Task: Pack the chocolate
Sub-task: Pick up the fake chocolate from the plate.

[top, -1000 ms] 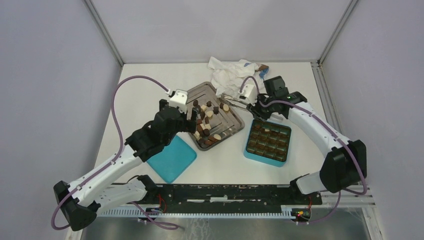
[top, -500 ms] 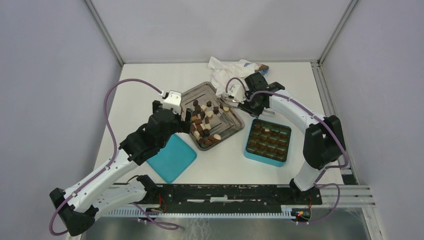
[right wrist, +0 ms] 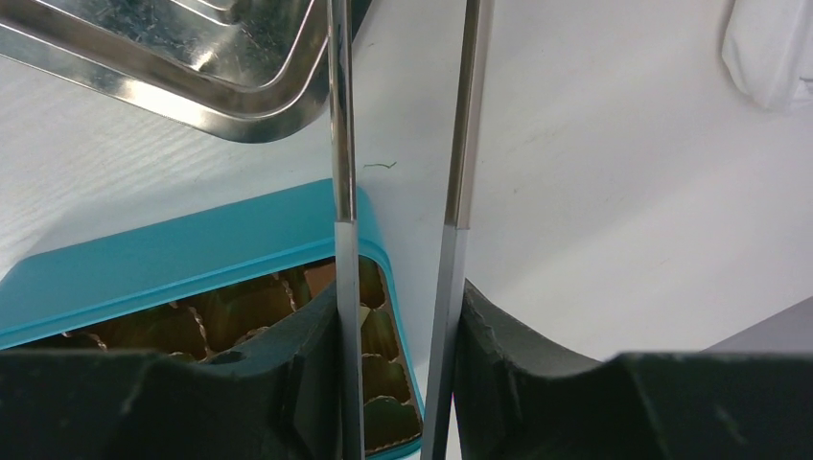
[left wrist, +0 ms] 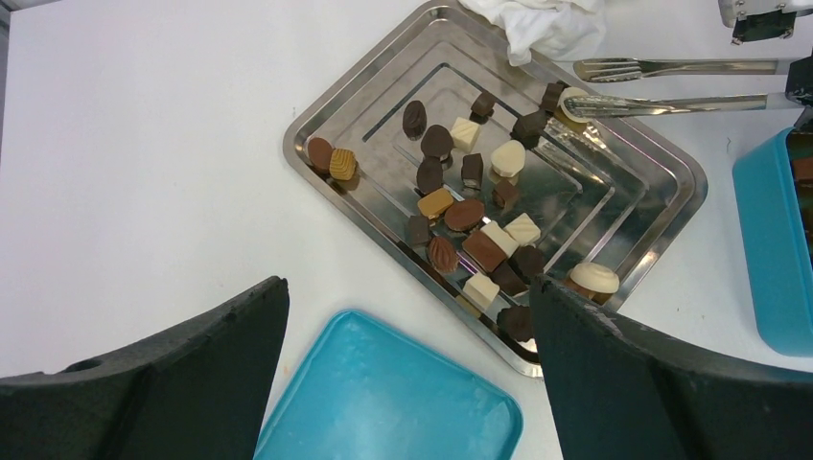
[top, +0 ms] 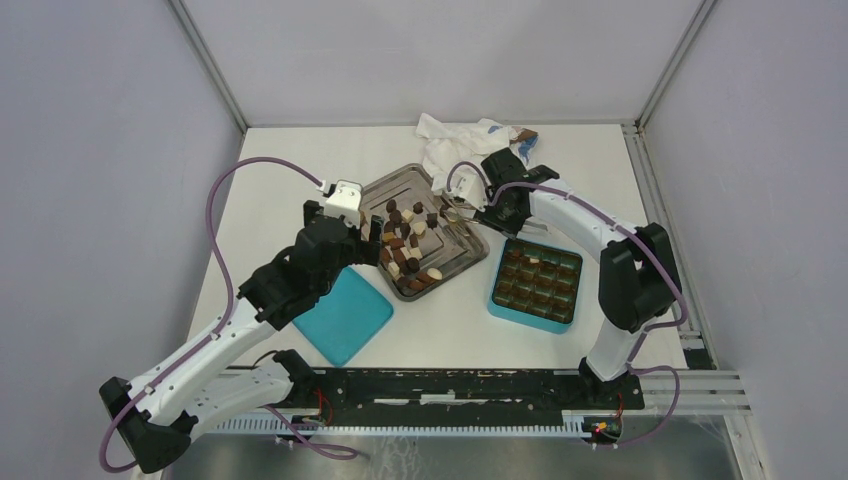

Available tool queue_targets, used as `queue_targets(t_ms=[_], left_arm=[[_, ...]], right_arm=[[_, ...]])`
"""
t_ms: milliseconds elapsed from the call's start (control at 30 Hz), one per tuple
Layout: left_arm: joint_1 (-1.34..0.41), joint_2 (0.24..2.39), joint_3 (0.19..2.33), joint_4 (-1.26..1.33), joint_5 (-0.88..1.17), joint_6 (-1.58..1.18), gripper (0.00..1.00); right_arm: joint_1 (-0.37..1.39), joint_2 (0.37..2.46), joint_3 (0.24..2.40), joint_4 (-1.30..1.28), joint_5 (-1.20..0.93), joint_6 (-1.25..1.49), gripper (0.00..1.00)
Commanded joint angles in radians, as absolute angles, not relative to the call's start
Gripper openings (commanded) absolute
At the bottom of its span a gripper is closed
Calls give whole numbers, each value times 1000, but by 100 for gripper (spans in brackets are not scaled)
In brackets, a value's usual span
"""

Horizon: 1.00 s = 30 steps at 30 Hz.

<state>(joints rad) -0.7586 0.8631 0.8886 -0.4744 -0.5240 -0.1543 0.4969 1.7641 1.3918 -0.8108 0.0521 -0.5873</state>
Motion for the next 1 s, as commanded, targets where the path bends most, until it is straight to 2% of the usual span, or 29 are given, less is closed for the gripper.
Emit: queue_targets(t_ms=[0,467,967], left_arm=[[-752,855,890,-454,-532,-104,99],[-748,858,889,-454,-523,-103,99],[-742,861,887,-451,-515,-103,99]], right_arm=[[509,1772,1442,-805,110,-568,44],[535,1791,1454,-816,121,-571,42],[548,1756,1435,-816,78,-578,25]])
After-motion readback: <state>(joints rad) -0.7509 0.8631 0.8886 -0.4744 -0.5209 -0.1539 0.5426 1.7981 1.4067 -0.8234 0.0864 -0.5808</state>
